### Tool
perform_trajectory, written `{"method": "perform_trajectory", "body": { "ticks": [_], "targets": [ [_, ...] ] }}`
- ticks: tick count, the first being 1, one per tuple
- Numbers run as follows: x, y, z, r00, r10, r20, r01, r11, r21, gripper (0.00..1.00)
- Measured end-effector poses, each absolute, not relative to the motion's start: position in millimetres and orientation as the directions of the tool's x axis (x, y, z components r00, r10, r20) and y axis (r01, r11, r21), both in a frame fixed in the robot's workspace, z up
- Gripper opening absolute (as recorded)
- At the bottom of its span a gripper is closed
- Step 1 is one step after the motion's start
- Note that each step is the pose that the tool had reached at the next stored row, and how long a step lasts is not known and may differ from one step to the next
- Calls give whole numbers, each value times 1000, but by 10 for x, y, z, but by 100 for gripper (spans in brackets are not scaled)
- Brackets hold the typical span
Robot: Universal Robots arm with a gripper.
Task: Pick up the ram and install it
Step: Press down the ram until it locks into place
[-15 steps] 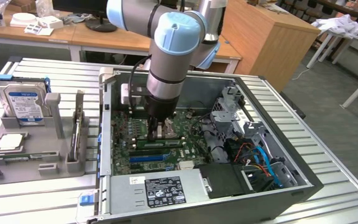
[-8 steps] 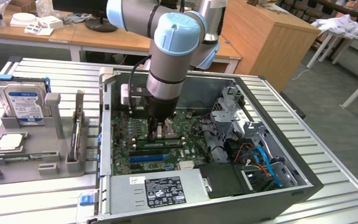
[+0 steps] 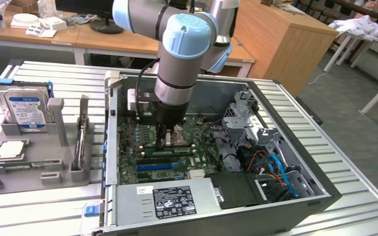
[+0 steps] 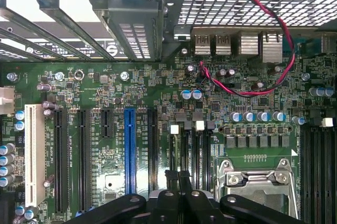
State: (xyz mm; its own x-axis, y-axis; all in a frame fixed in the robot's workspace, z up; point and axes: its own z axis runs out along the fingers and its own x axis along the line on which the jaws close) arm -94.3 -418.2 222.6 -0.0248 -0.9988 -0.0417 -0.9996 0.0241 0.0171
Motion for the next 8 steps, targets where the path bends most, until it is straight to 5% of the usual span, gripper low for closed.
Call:
{"method": "perform_trajectory", "body": {
  "ticks": [8],
  "targets": [
    [-943, -4182, 2220, -25, -999, -42, -1000, 24, 17, 11]
  ]
}}
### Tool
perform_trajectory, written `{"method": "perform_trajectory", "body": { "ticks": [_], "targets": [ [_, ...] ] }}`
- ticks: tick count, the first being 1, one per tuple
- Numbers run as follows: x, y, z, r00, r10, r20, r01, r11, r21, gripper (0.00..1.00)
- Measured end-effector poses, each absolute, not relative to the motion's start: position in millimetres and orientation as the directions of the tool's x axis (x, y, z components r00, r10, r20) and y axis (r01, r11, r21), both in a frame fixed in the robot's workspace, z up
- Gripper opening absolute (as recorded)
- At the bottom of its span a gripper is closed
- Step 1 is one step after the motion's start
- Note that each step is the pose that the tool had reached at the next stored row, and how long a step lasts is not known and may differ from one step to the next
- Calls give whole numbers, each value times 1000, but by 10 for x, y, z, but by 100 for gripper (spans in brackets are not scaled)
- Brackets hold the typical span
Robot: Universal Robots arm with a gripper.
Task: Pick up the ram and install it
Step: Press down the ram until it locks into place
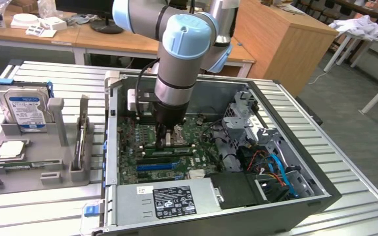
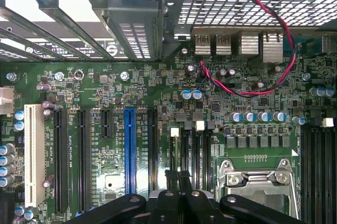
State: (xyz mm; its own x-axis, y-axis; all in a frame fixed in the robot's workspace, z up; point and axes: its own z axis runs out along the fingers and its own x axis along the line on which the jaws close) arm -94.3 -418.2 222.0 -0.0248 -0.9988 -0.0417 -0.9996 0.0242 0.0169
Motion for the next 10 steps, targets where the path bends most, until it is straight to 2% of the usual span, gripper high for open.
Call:
{"method": "perform_trajectory", "body": {
  "ticks": [10],
  "targets": [
    [-943, -4181, 2284, -25, -999, -42, -1000, 24, 18, 11]
  ]
}}
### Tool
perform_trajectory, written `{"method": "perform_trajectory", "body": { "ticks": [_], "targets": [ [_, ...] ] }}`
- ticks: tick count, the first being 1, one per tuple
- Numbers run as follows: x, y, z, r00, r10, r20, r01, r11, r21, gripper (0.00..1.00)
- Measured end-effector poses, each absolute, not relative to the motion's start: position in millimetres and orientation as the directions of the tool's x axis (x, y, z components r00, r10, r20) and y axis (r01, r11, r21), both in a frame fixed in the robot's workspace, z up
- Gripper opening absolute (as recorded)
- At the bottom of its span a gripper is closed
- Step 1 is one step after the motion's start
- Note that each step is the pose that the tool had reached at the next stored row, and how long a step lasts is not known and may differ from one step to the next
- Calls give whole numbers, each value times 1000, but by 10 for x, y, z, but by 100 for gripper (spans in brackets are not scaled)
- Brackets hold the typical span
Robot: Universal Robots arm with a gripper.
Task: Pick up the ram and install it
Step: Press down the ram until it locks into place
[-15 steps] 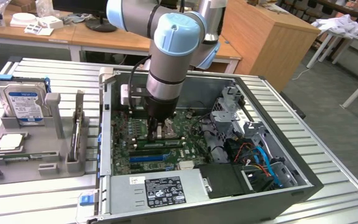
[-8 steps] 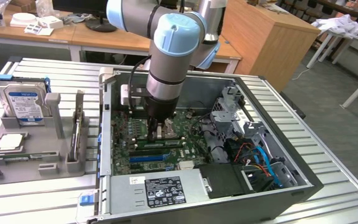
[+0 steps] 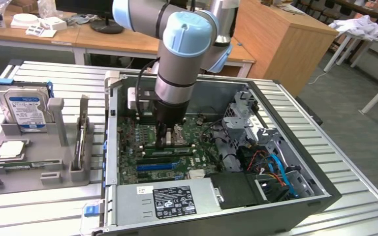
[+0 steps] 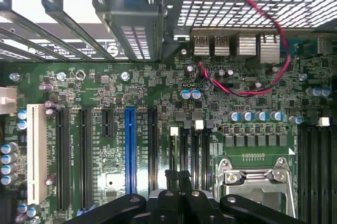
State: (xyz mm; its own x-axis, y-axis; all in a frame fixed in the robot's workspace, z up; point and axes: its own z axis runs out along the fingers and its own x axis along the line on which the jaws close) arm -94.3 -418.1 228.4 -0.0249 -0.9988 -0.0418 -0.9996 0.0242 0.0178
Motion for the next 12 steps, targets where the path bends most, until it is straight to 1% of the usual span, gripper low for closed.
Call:
{"method": "perform_trajectory", "body": {
  "ticks": [12],
  "targets": [
    [-943, -4181, 2519, -25, -999, -41, -1000, 24, 20, 11]
  ]
}}
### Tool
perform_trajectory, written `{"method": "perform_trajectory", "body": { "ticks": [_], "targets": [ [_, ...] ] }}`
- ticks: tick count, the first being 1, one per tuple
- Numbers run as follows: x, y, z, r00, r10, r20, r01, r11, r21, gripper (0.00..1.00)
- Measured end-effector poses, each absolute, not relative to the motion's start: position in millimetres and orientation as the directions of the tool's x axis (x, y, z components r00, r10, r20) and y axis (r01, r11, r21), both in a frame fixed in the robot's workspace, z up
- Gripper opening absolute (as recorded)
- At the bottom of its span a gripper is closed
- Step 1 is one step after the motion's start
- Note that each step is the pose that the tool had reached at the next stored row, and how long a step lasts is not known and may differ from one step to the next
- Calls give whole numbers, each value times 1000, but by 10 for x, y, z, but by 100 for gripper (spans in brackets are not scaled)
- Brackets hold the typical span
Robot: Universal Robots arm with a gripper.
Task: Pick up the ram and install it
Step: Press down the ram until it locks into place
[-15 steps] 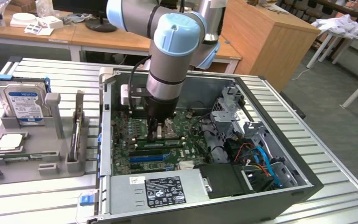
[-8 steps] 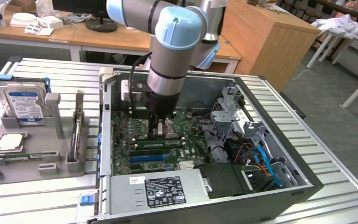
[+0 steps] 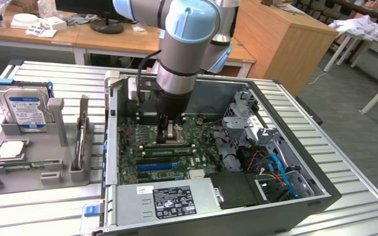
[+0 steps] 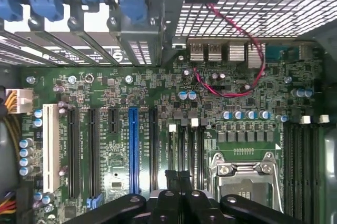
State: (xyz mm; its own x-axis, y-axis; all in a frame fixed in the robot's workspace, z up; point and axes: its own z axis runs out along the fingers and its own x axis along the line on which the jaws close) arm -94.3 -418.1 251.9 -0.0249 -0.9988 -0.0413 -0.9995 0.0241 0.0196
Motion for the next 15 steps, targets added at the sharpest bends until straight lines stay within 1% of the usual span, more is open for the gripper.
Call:
{"method": "perform_trajectory", "body": {
  "ticks": [15],
  "targets": [
    [-943, -4182, 2887, -25, -999, -41, -1000, 24, 20, 11]
  ]
}}
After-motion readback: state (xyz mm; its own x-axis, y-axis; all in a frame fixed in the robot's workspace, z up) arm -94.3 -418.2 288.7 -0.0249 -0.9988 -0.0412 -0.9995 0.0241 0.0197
